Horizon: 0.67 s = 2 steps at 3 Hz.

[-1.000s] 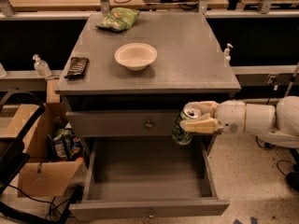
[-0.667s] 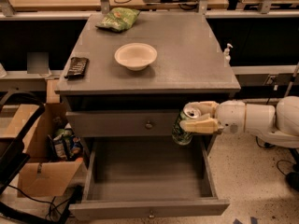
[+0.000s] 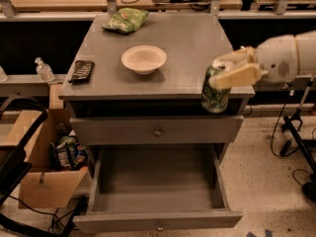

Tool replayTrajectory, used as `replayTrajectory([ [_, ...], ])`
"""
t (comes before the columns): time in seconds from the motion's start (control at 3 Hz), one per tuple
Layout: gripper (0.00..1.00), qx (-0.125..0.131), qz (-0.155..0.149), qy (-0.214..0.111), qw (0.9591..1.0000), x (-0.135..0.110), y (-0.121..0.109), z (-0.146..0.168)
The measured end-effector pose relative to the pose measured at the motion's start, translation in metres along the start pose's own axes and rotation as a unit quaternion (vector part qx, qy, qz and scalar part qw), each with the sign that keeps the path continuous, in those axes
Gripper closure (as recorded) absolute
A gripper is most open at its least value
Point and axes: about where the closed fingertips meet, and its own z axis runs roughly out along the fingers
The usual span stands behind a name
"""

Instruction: Pick green can from middle drawer and place on counter

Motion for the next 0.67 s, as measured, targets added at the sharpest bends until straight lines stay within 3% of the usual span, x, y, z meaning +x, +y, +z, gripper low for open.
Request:
replayTrajectory([
  [0.33, 1.0, 0.026, 0.001, -0.008, 0.9996, -0.057, -0.04, -0.033],
  [0.67, 1.0, 0.083, -0.018, -0.047, 0.9953, -0.103, -0.086, -0.051],
])
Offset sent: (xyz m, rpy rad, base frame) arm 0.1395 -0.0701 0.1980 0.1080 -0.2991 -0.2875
